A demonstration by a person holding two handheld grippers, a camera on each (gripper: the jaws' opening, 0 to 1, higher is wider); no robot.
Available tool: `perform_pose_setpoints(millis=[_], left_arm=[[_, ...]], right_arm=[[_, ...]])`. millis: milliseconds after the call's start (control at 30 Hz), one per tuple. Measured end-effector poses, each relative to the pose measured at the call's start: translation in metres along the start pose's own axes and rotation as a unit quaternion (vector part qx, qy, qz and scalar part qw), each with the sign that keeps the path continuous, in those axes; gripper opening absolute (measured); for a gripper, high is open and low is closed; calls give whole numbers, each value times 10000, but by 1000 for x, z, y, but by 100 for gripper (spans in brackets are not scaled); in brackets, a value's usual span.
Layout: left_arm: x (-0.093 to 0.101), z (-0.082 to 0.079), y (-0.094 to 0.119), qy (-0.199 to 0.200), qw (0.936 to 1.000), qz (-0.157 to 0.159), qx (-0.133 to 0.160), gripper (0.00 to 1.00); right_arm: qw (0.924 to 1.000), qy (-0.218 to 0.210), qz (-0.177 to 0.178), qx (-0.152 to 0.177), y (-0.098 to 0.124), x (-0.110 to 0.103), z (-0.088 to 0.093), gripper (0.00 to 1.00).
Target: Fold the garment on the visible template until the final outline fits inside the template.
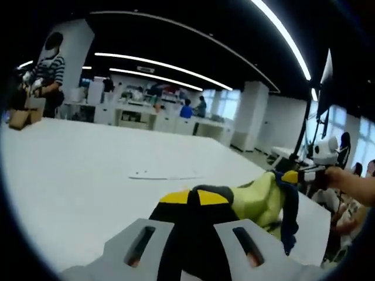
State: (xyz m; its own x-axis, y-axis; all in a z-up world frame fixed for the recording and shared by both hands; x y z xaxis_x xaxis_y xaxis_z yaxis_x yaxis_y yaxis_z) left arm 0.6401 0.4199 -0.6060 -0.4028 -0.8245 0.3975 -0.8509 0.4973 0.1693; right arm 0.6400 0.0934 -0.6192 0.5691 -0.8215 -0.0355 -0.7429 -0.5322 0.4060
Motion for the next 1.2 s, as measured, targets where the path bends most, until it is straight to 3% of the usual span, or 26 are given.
perform_pose_setpoints(millis=[233,367,467,633,967,1200], left_arm=[[-12,-16,-13,7,9994,41,336,0],[-12,-13,-6,-54,9989,288,352,0],[-10,-4,5,-208,9985,478,174,0],[-8,17,30,-301,9968,727,-131,0],[1,53,64,-91,9945,896,-532,0],[1,78,83,-71,9919,848,-939,0]], right_arm=[[9996,114,238,99,-8,12,-6,0],[9994,227,247,34,-1,12,0,0],[9992,374,123,-8,11,5,8,0],[9996,268,11,-56,28,1,20,0],[9992,100,-327,-219,59,-16,42,0],[9971,36,-439,-613,79,-29,73,0]])
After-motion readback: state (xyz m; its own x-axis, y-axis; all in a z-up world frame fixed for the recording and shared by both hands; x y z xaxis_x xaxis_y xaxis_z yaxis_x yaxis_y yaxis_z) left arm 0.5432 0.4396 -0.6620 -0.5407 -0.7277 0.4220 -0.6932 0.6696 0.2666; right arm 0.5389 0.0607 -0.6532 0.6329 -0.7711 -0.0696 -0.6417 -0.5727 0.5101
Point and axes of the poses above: the point that each gripper's makers call its tool centre point, and the gripper's own axes: y roughly backward along the fingers, x roughly to its right, z roughly out of its underside, the point moved 6 cm from there along y, roughly backward along the fingers, and after that the axes turned 9 degrees about y, right-handed, at the moved point
